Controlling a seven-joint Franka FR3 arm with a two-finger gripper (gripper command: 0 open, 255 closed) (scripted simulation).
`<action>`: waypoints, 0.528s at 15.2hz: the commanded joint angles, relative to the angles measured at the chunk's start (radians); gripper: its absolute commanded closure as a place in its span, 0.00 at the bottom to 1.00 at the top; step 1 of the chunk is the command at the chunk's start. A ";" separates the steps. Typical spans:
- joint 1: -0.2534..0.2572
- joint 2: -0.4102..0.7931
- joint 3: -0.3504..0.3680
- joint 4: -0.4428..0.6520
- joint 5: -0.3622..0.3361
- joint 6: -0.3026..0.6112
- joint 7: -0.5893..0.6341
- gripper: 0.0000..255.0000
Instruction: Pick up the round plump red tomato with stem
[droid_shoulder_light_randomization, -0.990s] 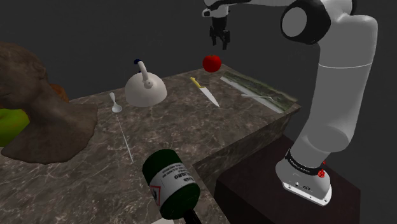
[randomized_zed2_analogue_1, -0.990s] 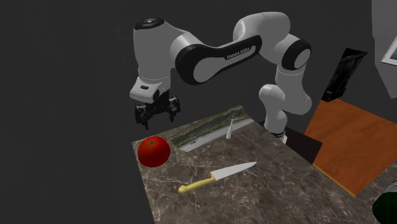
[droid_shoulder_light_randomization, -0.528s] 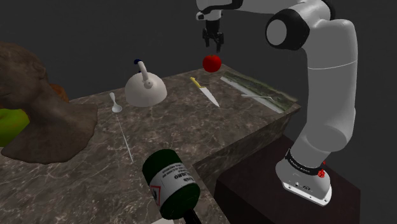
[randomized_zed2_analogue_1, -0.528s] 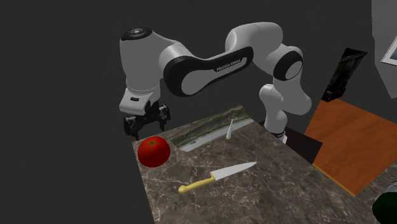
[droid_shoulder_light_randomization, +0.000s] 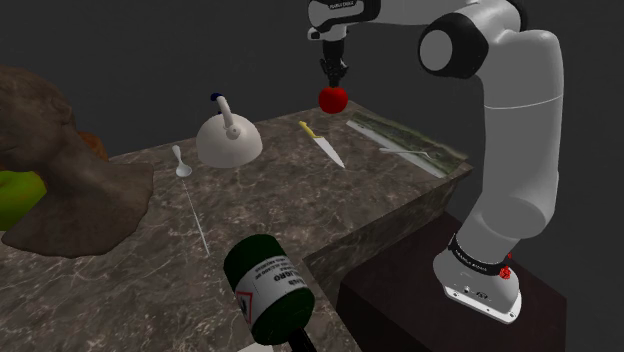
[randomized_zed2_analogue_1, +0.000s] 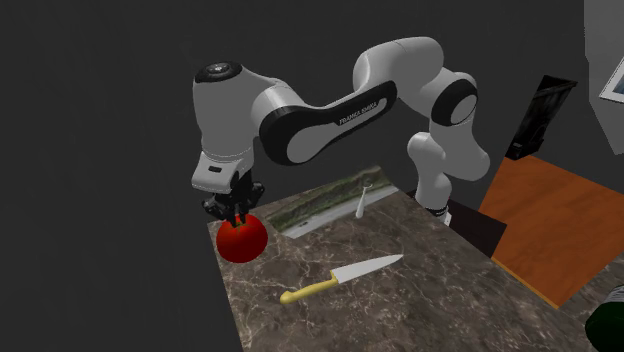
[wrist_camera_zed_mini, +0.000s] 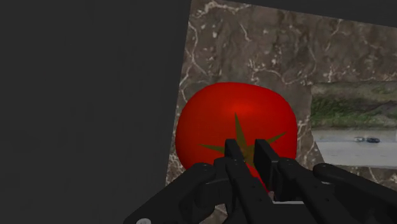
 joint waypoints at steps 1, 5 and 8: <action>0.000 0.000 0.000 -0.001 0.000 0.001 0.000 1.00; 0.000 0.000 0.000 -0.001 0.000 0.001 0.000 1.00; -0.002 0.002 0.000 0.017 0.001 -0.015 -0.002 1.00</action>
